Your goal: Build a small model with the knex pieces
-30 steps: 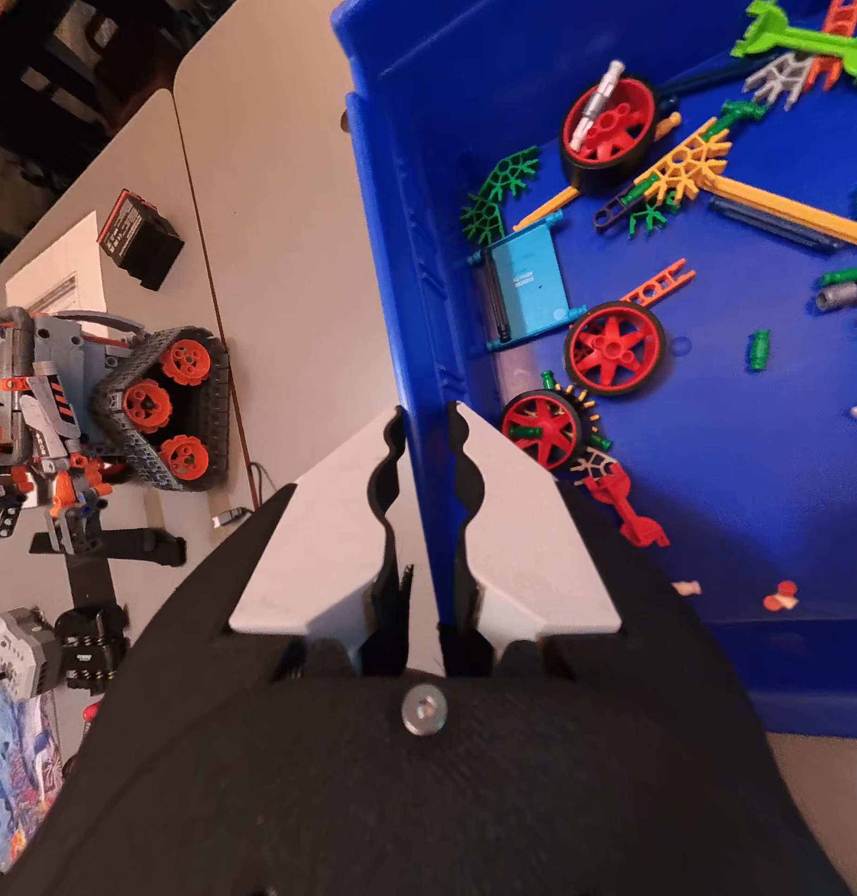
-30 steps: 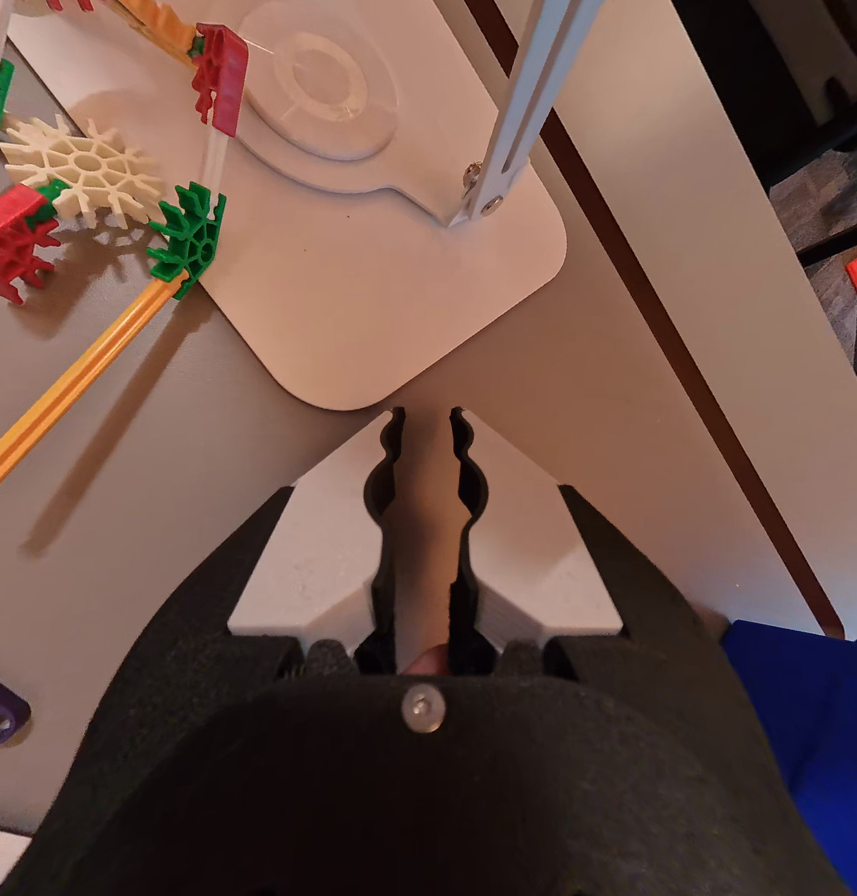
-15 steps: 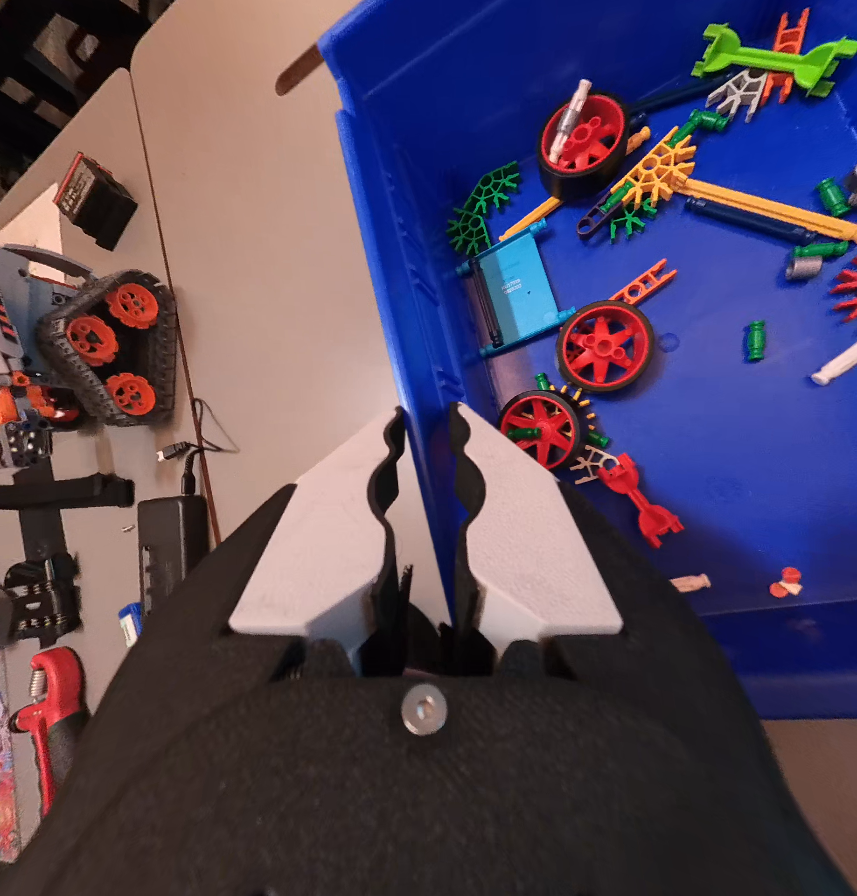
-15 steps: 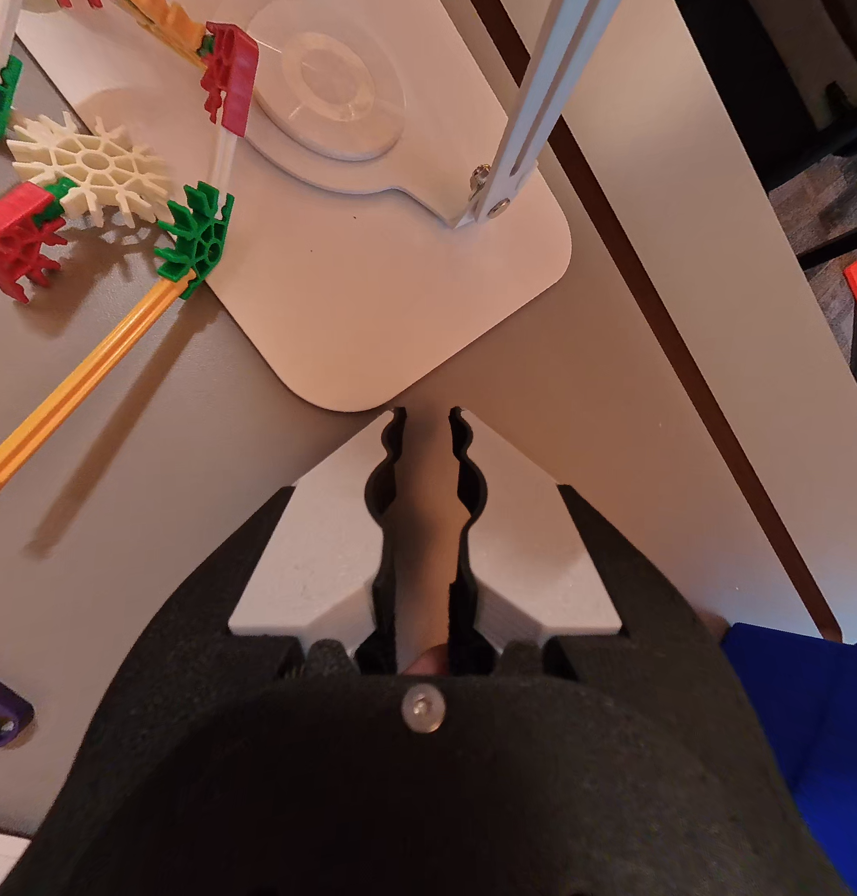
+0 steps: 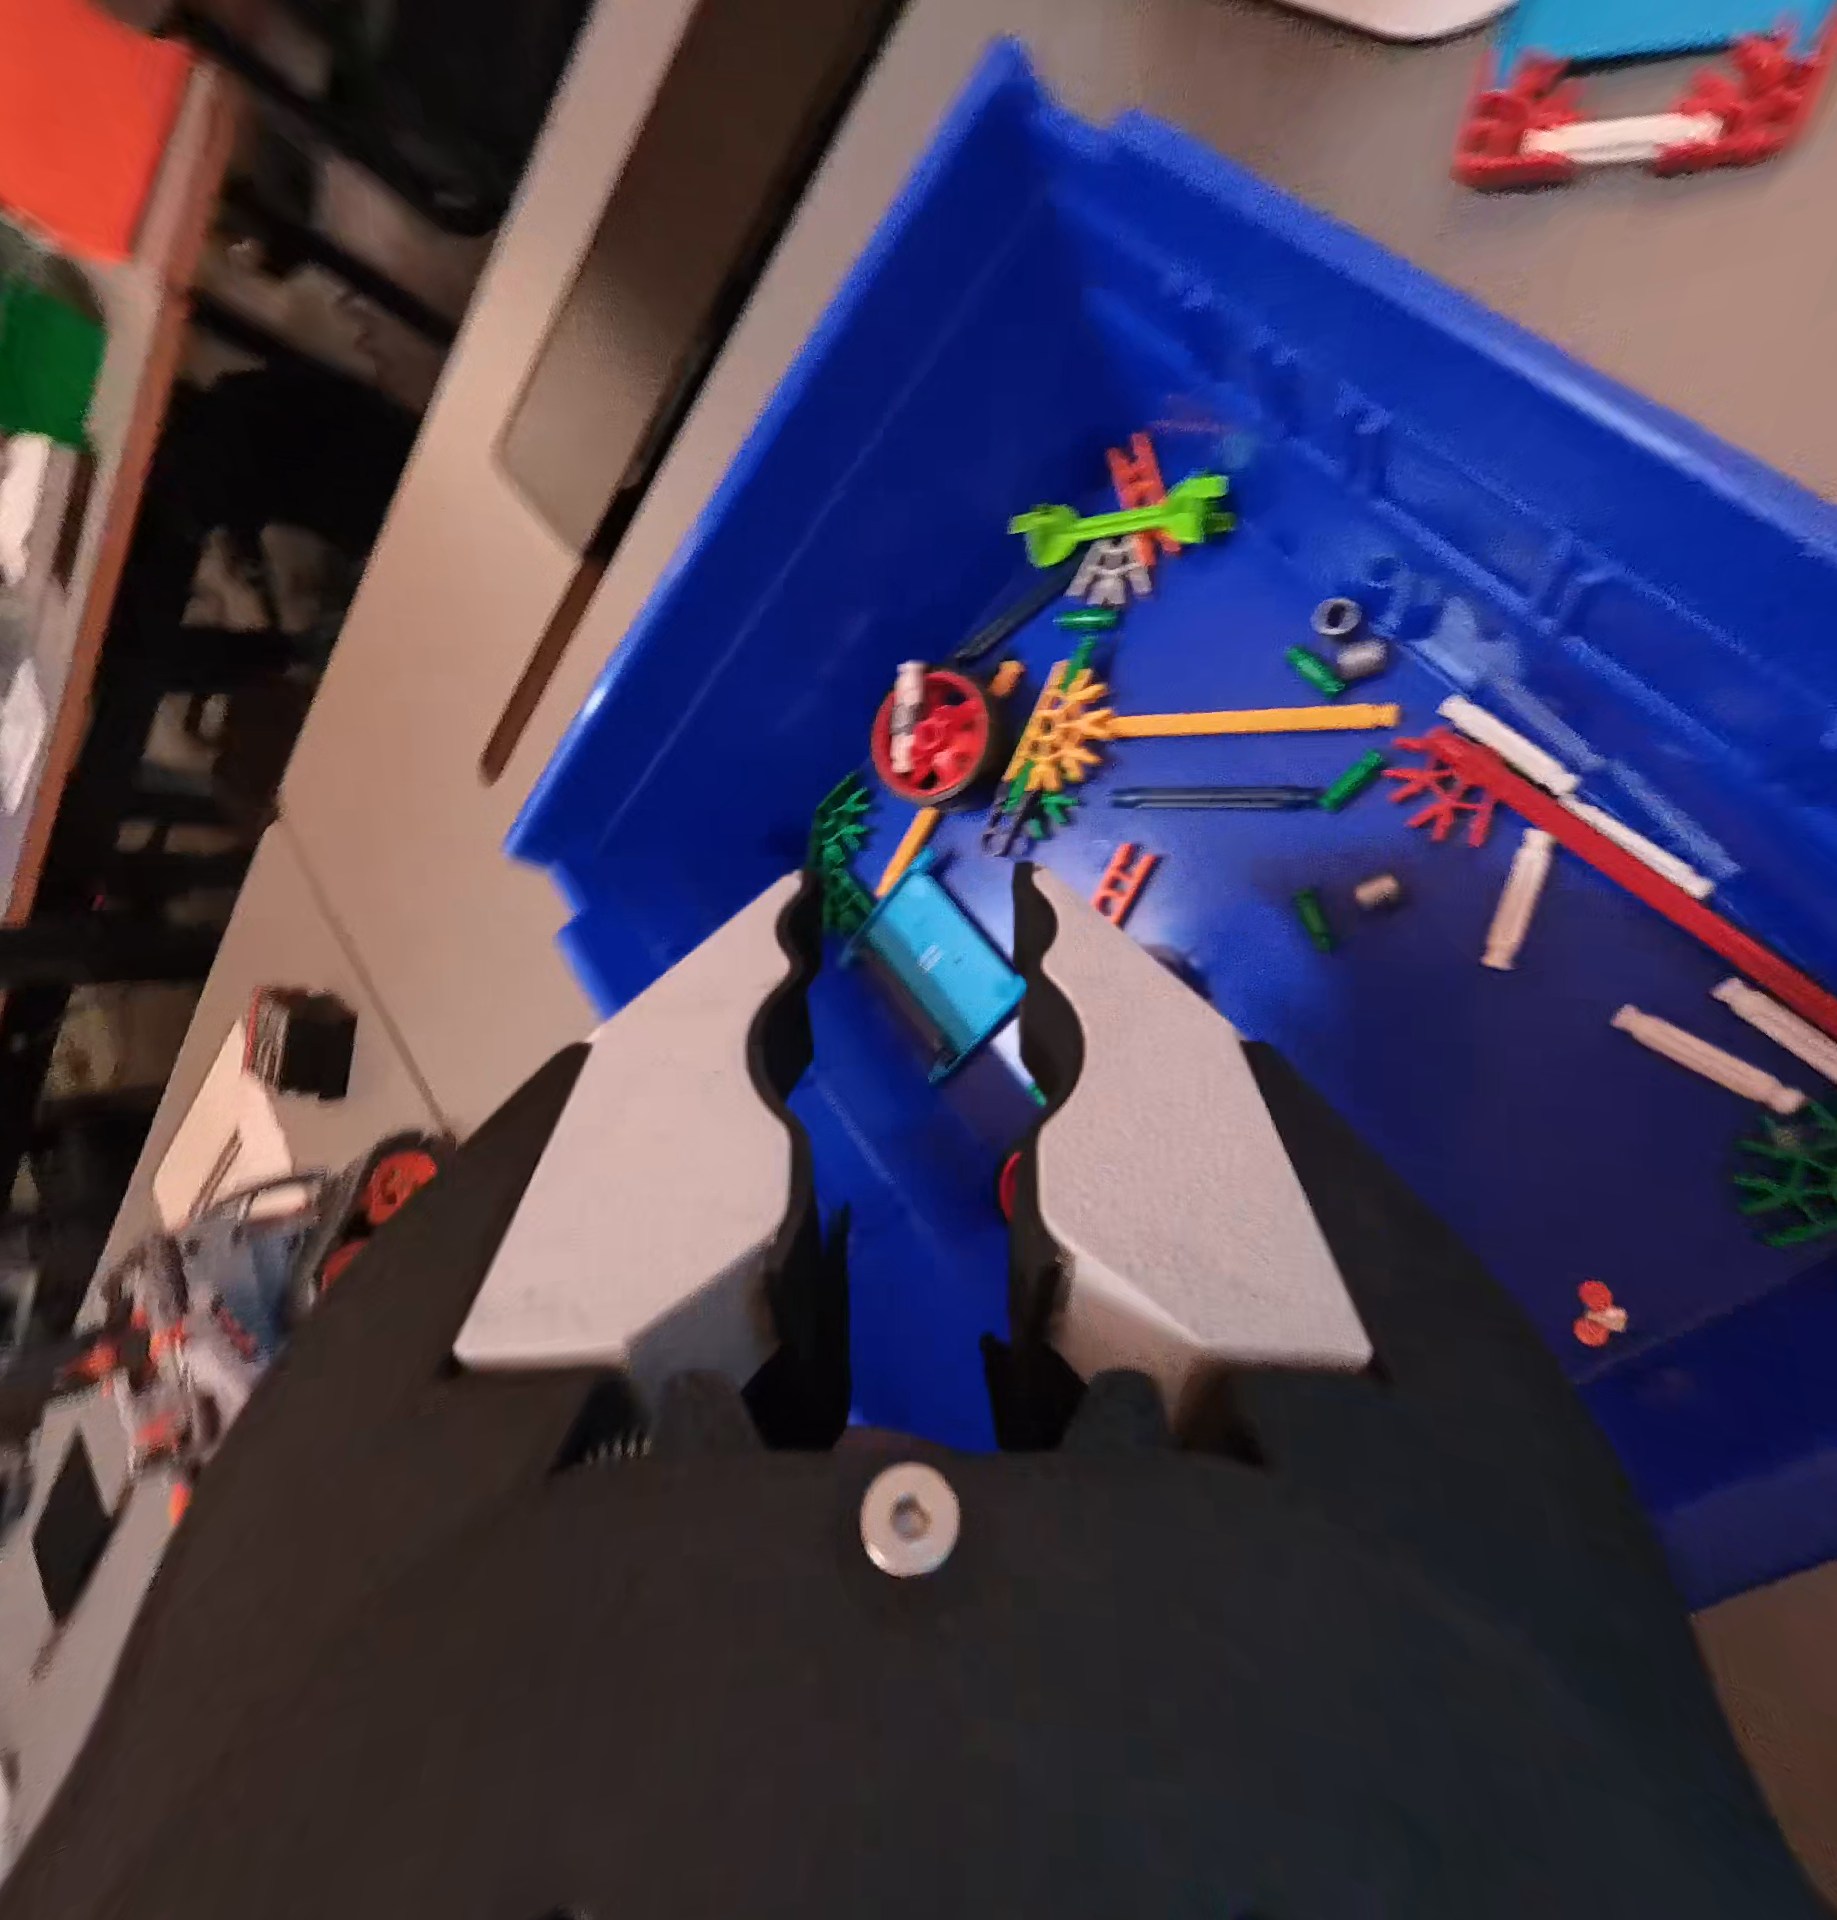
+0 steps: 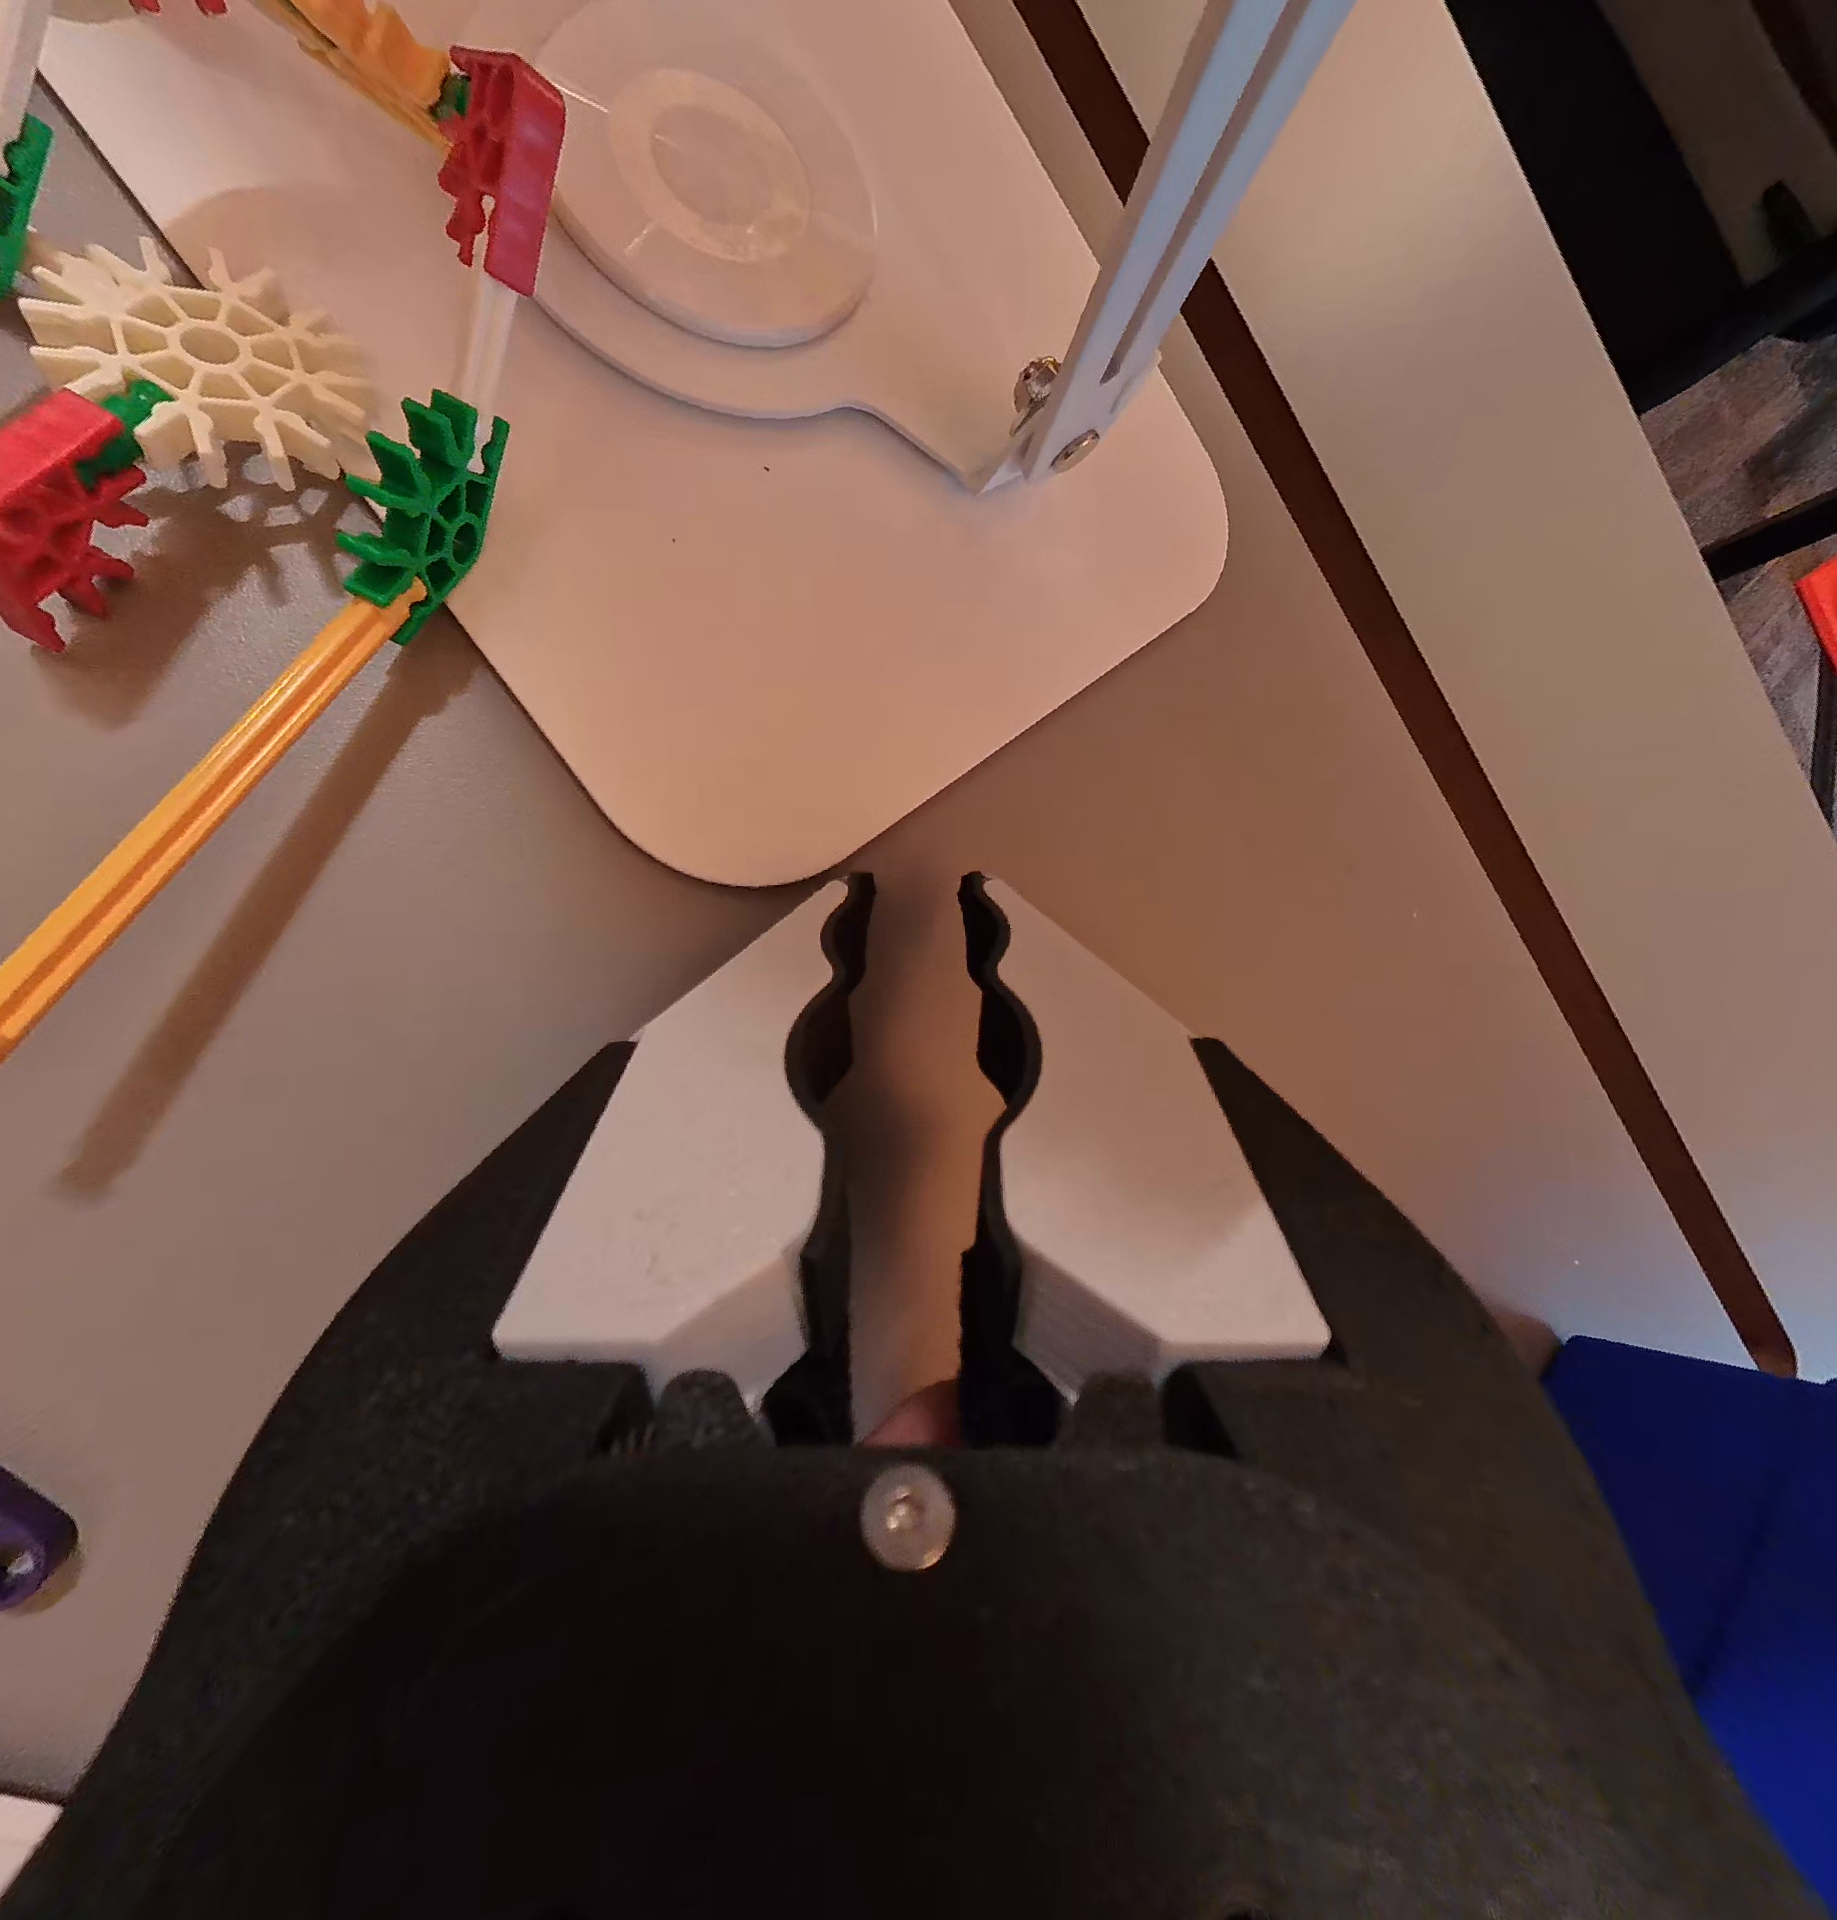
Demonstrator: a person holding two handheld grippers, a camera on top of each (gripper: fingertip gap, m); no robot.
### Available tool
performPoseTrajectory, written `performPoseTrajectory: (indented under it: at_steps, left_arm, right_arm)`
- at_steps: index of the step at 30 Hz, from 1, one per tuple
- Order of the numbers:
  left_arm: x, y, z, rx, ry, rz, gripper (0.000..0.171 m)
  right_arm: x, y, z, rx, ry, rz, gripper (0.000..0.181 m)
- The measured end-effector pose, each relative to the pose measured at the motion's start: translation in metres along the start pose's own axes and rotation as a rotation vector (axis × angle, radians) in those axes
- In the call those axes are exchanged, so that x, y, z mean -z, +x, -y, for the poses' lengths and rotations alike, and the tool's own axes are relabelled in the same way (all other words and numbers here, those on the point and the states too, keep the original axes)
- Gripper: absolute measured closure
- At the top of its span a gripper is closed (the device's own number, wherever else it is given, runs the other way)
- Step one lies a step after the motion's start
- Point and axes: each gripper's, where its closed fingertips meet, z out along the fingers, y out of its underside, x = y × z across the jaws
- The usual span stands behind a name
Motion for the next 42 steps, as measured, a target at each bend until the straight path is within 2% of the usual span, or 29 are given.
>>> performPoseTrajectory:
  at_steps: [6,10,17,18,21,28,33,35,39,42]
  left_arm:
    - [-0.033,0.040,0.003,-0.260,-0.079,-0.202,0.143]
    - [-0.047,0.062,-0.011,-0.377,-0.125,-0.302,0.143]
    - [-0.071,0.072,-0.031,-0.496,-0.219,-0.343,0.146]
    - [-0.072,0.073,-0.032,-0.514,-0.225,-0.351,0.153]
    - [-0.073,0.075,-0.029,-0.556,-0.222,-0.376,0.154]
    - [-0.074,0.079,-0.025,-0.587,-0.199,-0.418,0.157]
    - [-0.066,0.082,-0.037,-0.572,-0.286,-0.464,0.164]
    - [-0.064,0.077,-0.041,-0.586,-0.319,-0.448,0.159]
    - [-0.061,0.074,-0.031,-0.561,-0.256,-0.434,0.154]
    - [-0.060,0.072,-0.038,-0.569,-0.275,-0.435,0.153]
  right_arm:
    - [-0.001,0.000,0.001,-0.012,0.009,0.006,0.166]
    - [-0.002,0.000,0.001,-0.011,0.014,0.006,0.167]
    - [-0.003,-0.001,0.002,-0.006,0.014,0.001,0.170]
    - [-0.003,-0.001,0.002,-0.004,0.013,0.000,0.170]
    - [-0.003,-0.002,0.002,0.002,0.011,-0.003,0.171]
    - [-0.003,-0.002,0.002,0.007,0.010,-0.002,0.171]
    - [-0.003,-0.002,0.003,0.011,0.008,-0.001,0.170]
    - [-0.003,-0.002,0.003,0.015,0.007,-0.003,0.170]
    - [-0.003,-0.002,0.003,0.020,0.005,-0.004,0.171]
    - [-0.003,-0.002,0.003,0.020,0.006,-0.003,0.171]
